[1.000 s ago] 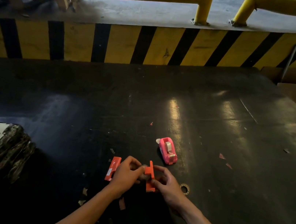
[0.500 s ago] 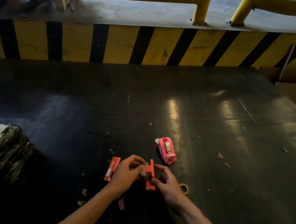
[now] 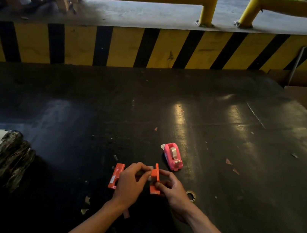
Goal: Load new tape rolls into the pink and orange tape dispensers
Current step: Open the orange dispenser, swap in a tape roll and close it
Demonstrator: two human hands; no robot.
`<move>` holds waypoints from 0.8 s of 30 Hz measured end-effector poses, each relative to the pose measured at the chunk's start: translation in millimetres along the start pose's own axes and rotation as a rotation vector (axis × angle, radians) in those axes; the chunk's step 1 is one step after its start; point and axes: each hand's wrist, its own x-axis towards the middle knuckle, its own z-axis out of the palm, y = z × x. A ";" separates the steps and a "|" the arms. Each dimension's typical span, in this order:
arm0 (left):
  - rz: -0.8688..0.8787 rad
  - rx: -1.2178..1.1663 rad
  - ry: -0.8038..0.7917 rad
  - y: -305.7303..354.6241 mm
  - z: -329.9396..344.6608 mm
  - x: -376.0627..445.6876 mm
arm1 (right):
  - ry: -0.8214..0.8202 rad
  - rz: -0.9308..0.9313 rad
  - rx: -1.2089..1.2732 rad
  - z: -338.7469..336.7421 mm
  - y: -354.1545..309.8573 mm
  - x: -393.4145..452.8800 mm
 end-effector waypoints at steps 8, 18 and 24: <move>0.264 0.160 0.016 -5.7 1.5 -6.7 | -0.034 0.057 0.134 0.7 -1.3 4.5; 0.311 0.171 -0.231 -15.6 -9.6 -9.5 | 0.011 0.045 0.108 -4.7 -1.1 5.7; 0.068 0.271 -0.011 -26.4 -24.0 8.1 | 0.044 0.065 0.129 -10.4 -0.3 8.8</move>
